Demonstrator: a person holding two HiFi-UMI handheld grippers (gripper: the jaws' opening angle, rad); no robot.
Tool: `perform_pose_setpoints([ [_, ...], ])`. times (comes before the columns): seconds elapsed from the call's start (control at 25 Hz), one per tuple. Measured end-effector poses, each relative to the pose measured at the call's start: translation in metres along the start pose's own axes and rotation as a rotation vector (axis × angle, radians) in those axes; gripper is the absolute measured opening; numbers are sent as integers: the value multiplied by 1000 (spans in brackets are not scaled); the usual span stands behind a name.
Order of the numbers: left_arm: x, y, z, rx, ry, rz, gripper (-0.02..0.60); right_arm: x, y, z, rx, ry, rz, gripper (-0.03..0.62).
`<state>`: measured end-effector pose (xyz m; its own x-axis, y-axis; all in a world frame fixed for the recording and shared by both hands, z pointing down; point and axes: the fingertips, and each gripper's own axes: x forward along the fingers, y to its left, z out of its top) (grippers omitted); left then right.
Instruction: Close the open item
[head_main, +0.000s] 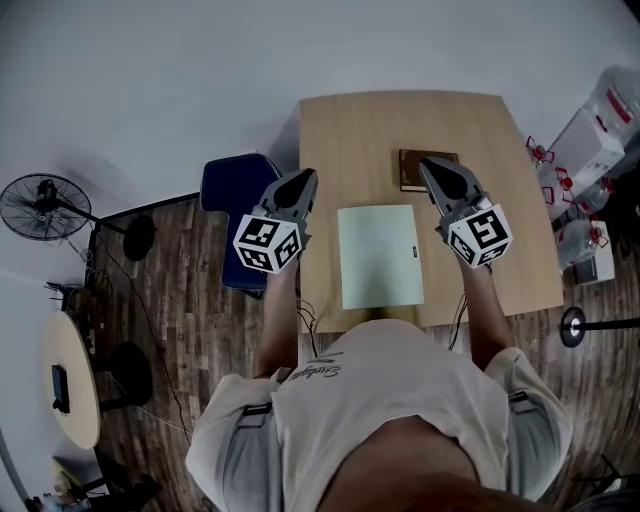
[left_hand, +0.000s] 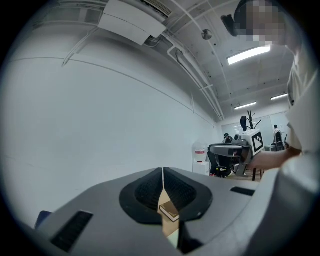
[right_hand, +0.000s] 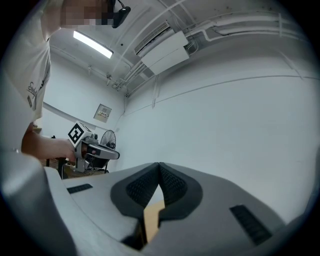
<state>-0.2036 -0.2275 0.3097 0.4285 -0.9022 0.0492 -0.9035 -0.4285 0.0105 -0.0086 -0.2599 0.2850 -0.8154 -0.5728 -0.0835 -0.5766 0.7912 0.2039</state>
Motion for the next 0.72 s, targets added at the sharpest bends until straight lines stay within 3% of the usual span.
perform_pose_setpoints([
  [0.2, 2, -14, 19, -32, -53, -55, 17, -6, -2, -1, 5, 4, -7, -5],
  [0.72, 1, -21, 7, -26, -17, -74, 17, -27, -1, -15, 35, 20, -54, -5],
])
